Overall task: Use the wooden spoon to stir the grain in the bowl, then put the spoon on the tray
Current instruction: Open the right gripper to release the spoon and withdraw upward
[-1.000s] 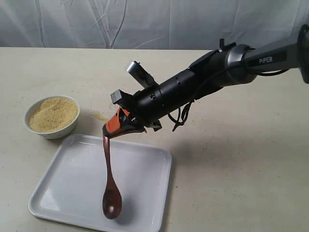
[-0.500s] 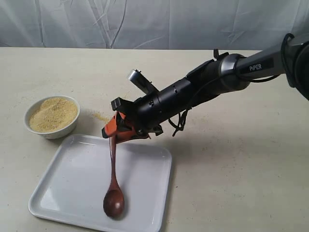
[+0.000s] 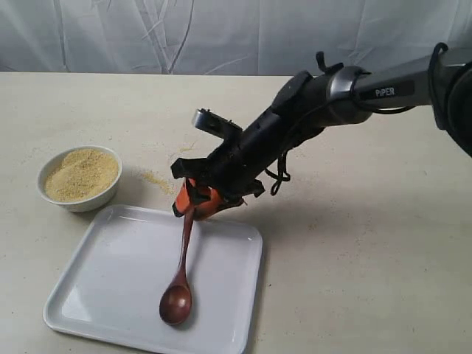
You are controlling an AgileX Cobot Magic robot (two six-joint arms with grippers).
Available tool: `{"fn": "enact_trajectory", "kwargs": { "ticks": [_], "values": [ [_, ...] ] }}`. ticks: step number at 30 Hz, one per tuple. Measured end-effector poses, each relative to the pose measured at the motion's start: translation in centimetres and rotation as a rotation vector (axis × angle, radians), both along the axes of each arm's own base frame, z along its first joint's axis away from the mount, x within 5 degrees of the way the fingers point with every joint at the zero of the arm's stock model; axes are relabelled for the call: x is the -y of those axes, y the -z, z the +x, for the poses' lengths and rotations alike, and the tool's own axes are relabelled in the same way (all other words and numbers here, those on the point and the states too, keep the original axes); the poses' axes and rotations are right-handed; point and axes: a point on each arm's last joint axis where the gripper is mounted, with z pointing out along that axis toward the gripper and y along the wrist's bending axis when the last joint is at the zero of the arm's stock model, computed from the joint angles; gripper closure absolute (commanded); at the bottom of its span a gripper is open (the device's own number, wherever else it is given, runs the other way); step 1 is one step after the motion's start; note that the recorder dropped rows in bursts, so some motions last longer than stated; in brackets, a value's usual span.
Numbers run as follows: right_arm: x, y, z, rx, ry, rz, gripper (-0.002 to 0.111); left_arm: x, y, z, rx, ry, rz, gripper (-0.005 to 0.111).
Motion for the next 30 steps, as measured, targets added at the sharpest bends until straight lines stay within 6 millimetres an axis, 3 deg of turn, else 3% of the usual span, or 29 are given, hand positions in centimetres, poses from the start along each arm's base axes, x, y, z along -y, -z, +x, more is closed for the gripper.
{"fn": "enact_trajectory", "kwargs": {
  "ticks": [5,10,14,16,18,20,24,30],
  "values": [
    [-1.5,-0.8,-0.2,0.071,-0.074,-0.124,0.062,0.0,0.0,0.0,0.000,0.000,0.000,0.107],
    [-0.9,-2.8,1.3,0.138,-0.123,-0.305,0.062,0.0,0.0,0.0,0.000,0.000,0.000,0.107],
    [-0.2,-5.1,1.9,0.191,-0.119,-0.350,0.064,0.0,0.0,0.0,0.000,0.000,0.000,0.107],
    [0.8,-7.0,2.3,0.218,-0.086,-0.335,0.074,0.0,0.0,0.0,0.000,0.000,0.000,0.107],
    [2.5,-9.3,3.0,0.258,-0.030,-0.331,0.096,0.0,0.0,0.0,0.000,0.000,0.000,0.107],
    [4.4,-11.4,3.5,0.291,0.046,-0.345,0.109,0.0,0.0,0.0,0.000,0.000,0.000,0.107],
    [7.9,-13.3,3.2,0.319,0.158,-0.404,0.108,0.0,0.0,0.0,0.000,0.000,0.000,0.107],
    [13.9,-14.6,1.1,0.350,0.293,-0.471,0.108,0.0,0.0,0.0,0.000,0.000,0.000,0.107]
  ]
}}
